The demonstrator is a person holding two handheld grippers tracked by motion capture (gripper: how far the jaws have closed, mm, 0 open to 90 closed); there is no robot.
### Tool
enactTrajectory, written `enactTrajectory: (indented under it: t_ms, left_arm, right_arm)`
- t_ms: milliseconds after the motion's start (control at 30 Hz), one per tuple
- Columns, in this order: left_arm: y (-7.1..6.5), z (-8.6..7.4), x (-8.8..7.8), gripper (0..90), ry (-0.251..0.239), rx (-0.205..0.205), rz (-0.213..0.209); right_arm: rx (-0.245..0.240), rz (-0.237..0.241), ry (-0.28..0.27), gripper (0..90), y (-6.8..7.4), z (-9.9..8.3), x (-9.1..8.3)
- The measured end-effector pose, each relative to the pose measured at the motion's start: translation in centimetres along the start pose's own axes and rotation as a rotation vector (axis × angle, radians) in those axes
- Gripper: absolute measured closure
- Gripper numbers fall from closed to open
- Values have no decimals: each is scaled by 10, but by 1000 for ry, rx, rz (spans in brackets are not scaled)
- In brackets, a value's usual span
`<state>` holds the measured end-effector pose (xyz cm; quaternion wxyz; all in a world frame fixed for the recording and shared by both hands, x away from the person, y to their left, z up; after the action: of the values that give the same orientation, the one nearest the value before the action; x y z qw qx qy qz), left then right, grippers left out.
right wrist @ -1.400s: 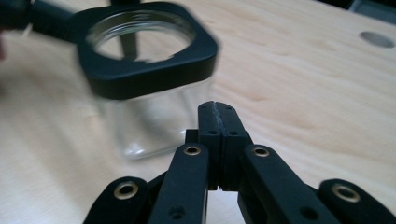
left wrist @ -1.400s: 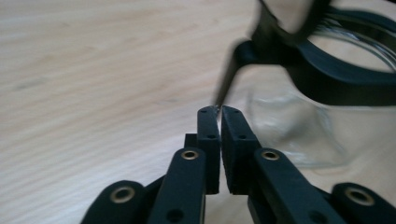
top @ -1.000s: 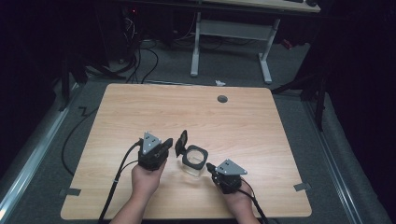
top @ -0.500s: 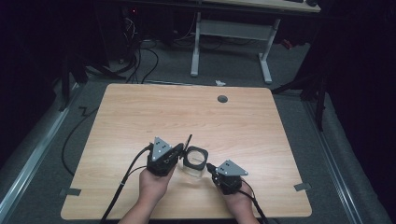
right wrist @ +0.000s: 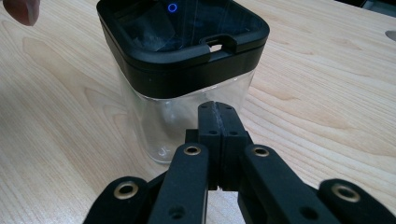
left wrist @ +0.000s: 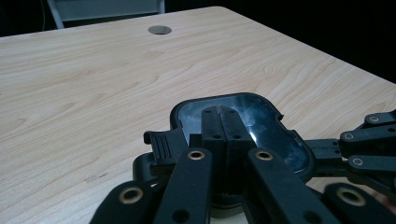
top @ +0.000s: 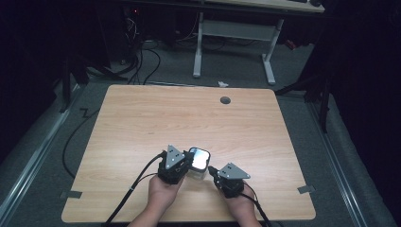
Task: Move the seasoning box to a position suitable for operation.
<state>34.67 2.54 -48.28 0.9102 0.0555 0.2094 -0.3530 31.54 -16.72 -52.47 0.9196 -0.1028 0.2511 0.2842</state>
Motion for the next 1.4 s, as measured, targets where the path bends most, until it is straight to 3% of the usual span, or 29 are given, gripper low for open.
enactTrajectory:
  t_ms: [300, 500, 667, 800, 1100, 1400]
  left_arm:
    - [-1, -8, -23, 900, -47, 17, 55]
    - [0, -31, -29, 900, -7, -15, 74]
    - [2, -52, -25, 900, 50, -43, 80]
    - [-1, -60, -20, 900, 76, -42, 72]
    - [-15, -66, -14, 900, 115, -43, 47]
    - [-12, -62, -8, 900, 128, -57, 58]
  right_arm:
    - [7, -8, -4, 900, -5, -2, -1]
    - [13, -12, 2, 900, -8, -2, -1]
    - [25, -22, -2, 900, -18, 2, 0]
    - [27, -28, 1, 900, -23, 3, 0]
    - [30, -48, 14, 900, -38, 17, 17]
    - [-4, -37, 20, 900, -40, 30, 35]
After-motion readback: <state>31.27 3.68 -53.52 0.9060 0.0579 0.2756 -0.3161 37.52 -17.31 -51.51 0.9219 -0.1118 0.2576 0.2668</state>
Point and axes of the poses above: each handheld gripper's, and its own axes: x roughly forward along the jaws, z roughly out of its top, y roughly to its left, the point moved 2 cm from there along x, roughly forward along the jaws, and after that the axes turned 2 degrees about x, right-handed, at the moved point
